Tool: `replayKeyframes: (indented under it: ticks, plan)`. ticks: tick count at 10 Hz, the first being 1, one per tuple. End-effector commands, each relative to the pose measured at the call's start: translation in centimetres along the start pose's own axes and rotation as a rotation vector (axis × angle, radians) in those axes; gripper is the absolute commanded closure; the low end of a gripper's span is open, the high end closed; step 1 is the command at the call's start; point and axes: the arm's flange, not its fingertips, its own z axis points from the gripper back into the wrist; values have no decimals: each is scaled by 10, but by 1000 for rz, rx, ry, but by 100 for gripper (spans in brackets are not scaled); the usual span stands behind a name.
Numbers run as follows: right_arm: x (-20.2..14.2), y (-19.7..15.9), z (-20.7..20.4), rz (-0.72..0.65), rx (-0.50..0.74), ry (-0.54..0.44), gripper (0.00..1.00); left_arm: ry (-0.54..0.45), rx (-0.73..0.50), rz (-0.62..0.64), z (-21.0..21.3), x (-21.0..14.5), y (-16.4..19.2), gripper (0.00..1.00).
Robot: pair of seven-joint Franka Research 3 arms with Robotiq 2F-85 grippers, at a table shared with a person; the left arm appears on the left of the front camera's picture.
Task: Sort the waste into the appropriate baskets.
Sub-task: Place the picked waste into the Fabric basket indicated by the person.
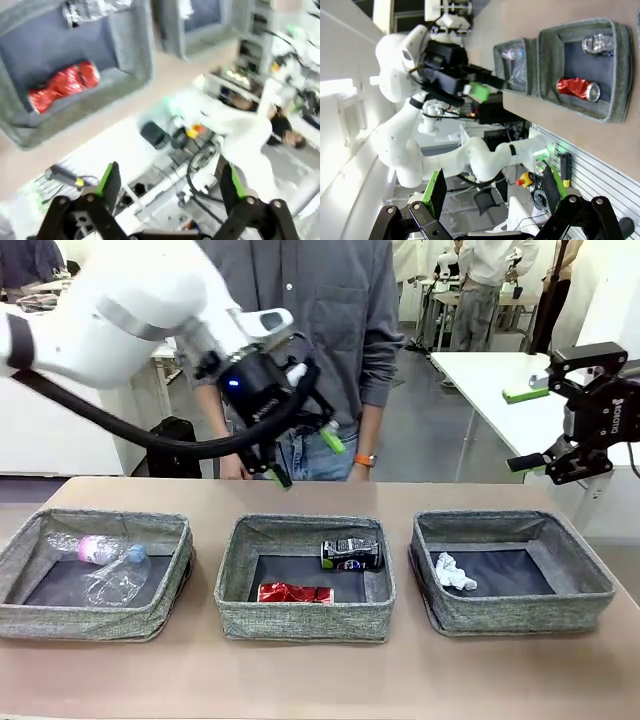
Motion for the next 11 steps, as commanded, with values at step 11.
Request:
replayKeyframes:
  ticks: [11]
  plan:
    - [-1,2,0,-13,11,-1,0,-517,-528,76,78,-97,119,0]
